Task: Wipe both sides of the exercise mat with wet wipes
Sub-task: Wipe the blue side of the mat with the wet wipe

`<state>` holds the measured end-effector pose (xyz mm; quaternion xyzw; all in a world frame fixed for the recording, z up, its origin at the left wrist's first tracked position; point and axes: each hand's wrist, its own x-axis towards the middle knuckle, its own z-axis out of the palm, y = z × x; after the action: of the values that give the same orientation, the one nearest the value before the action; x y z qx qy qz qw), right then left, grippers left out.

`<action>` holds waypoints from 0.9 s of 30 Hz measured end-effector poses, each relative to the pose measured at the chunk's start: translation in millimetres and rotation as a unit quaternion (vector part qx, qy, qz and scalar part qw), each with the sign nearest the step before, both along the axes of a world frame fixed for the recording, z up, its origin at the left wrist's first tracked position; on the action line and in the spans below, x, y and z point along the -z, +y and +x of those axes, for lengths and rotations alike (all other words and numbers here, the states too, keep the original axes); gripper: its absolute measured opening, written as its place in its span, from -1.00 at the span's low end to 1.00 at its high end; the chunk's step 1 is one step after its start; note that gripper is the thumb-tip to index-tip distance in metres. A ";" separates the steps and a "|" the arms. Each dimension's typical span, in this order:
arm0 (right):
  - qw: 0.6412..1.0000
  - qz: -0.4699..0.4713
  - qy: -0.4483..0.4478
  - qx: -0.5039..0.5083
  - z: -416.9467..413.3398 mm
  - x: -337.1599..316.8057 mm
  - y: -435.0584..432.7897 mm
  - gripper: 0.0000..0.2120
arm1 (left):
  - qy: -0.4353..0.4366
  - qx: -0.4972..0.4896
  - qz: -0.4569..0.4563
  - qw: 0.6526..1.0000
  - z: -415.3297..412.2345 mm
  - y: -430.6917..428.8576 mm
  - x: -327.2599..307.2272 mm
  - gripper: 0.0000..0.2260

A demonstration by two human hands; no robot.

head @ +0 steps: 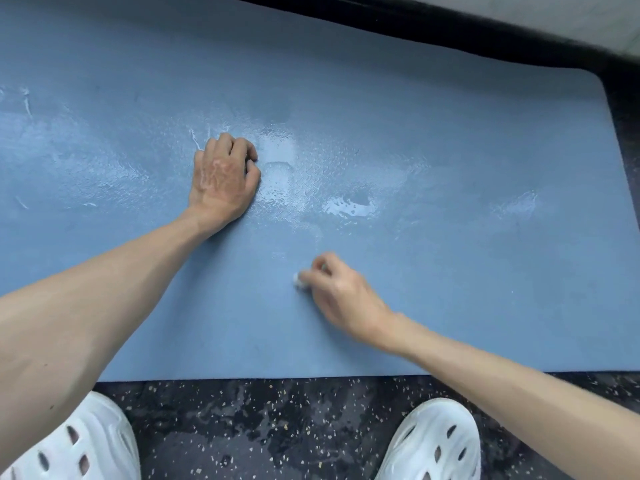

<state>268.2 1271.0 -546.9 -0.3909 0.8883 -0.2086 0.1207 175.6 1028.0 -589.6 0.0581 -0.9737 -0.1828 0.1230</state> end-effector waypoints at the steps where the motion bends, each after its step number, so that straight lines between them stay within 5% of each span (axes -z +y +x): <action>1: 0.999 -0.007 0.017 0.051 -17.4 -0.5 -4.4 -0.70 | 0.001 0.000 0.000 1.000 -0.5 0.0 -0.4 -0.84; 4: 0.991 -0.011 0.042 0.124 -34.2 3.0 -9.3 -0.76 | 0.005 -0.002 0.000 1.000 0.1 -1.5 -0.3 -0.85; 13: 0.988 0.009 -0.073 -0.134 45.6 -17.2 15.7 -0.75 | 0.007 -0.003 -0.012 1.000 0.6 -1.1 1.3 -0.87; 17: 0.999 0.015 0.025 0.024 -24.0 -4.2 -5.2 -0.71 | 0.007 -0.003 -0.016 1.000 0.3 -1.3 1.4 -0.86; 20: 0.996 0.002 0.018 0.085 -39.4 -1.5 -5.9 -0.79 | 0.008 -0.003 -0.014 1.000 -0.9 -1.0 0.9 -0.87; 27: 0.970 0.092 -0.080 -0.209 27.5 -11.3 37.1 -0.78 | 0.005 -0.008 -0.013 1.000 0.4 -2.5 2.0 -0.88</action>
<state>295.7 1308.1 -535.6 -0.5370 0.7898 -0.1270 0.2678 176.0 1025.5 -591.7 0.0636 -0.9748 -0.1699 0.1295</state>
